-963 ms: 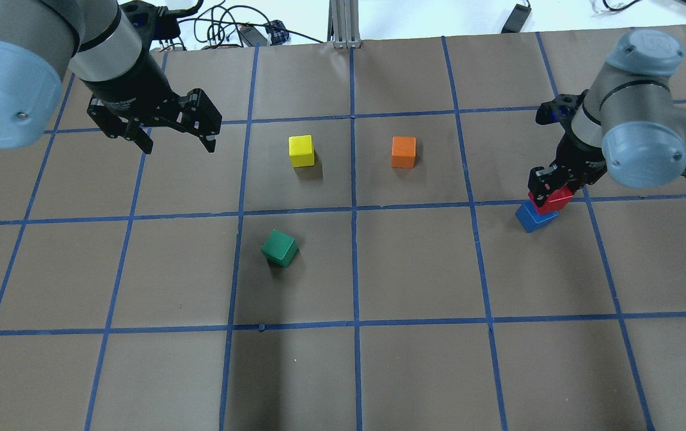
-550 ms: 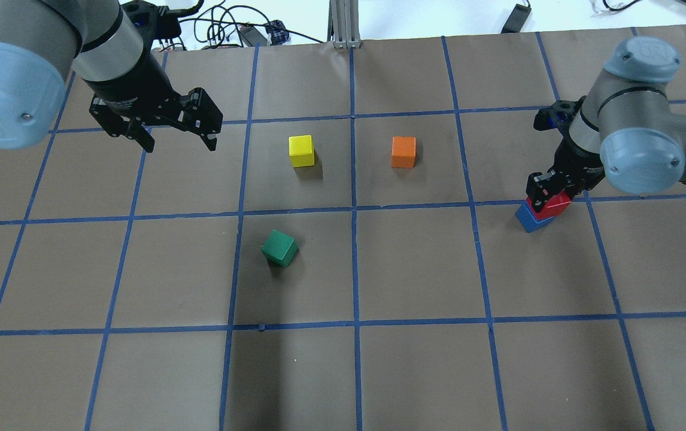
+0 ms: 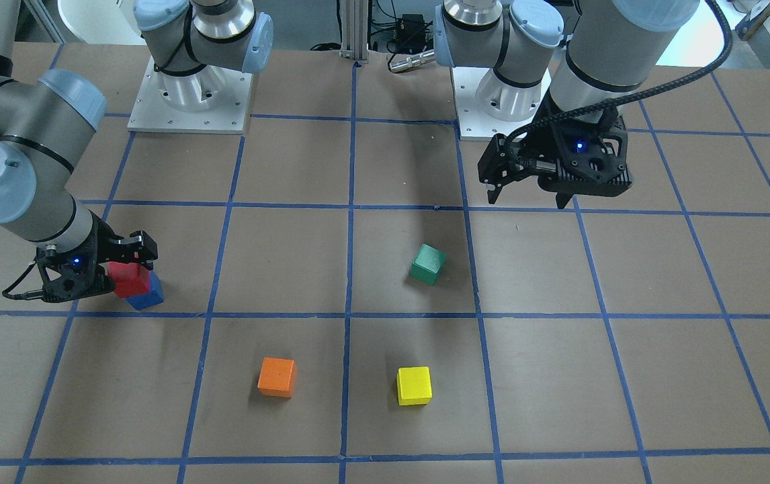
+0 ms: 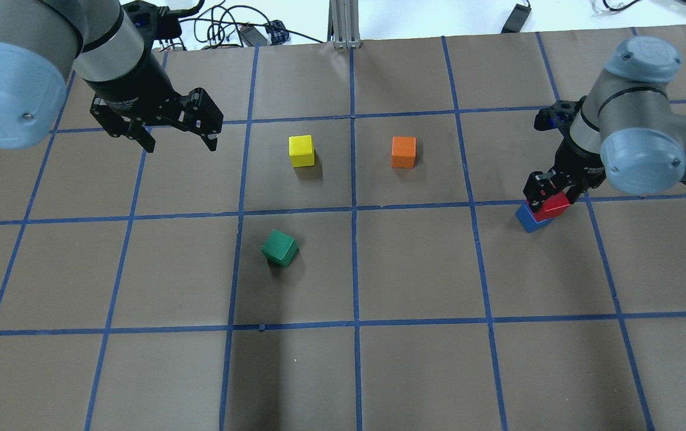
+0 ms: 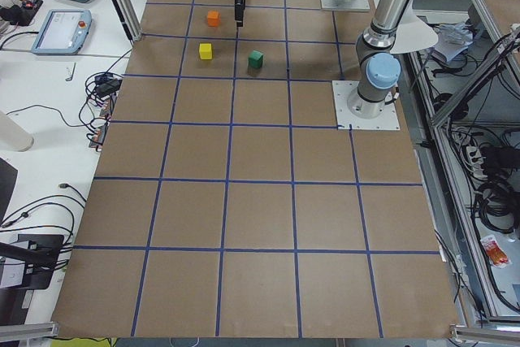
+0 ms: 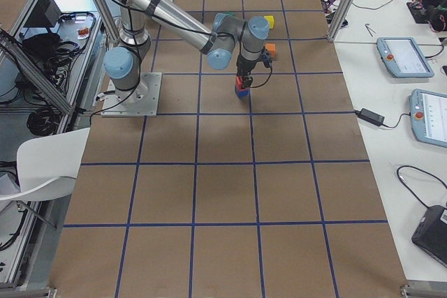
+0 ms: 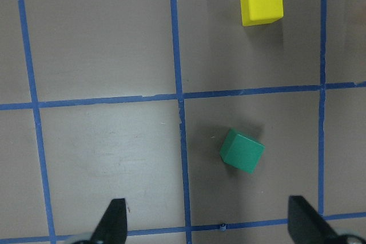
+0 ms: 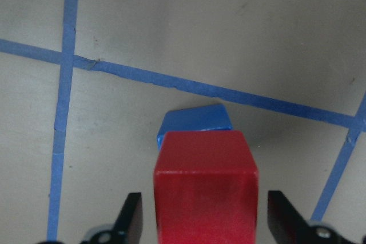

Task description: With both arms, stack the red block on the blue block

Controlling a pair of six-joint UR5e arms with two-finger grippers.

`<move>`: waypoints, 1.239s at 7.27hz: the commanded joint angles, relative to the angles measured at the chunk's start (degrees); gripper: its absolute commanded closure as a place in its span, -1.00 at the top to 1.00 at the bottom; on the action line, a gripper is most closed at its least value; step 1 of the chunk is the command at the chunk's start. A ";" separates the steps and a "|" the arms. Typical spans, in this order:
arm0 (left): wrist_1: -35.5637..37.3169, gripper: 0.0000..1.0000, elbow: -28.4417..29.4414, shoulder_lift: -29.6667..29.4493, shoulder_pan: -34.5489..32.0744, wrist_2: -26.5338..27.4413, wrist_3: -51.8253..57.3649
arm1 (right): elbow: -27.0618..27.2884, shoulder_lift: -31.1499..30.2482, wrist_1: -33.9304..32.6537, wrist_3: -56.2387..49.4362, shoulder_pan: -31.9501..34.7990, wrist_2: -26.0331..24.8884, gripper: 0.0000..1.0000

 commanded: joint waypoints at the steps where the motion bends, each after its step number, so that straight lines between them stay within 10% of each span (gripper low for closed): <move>1: 0.00 1.00 0.00 -0.03 0.00 0.00 0.00 | -1.05 -1.35 1.65 0.12 0.17 -0.07 1.00; 5: 0.53 1.00 -0.09 -0.20 0.00 -0.09 -0.09 | -12.98 -14.17 26.73 6.94 0.52 -0.07 1.00; 9: 0.97 1.00 -0.09 -0.47 -0.09 -0.09 -0.18 | -16.62 -15.16 30.06 30.57 13.40 -0.42 1.00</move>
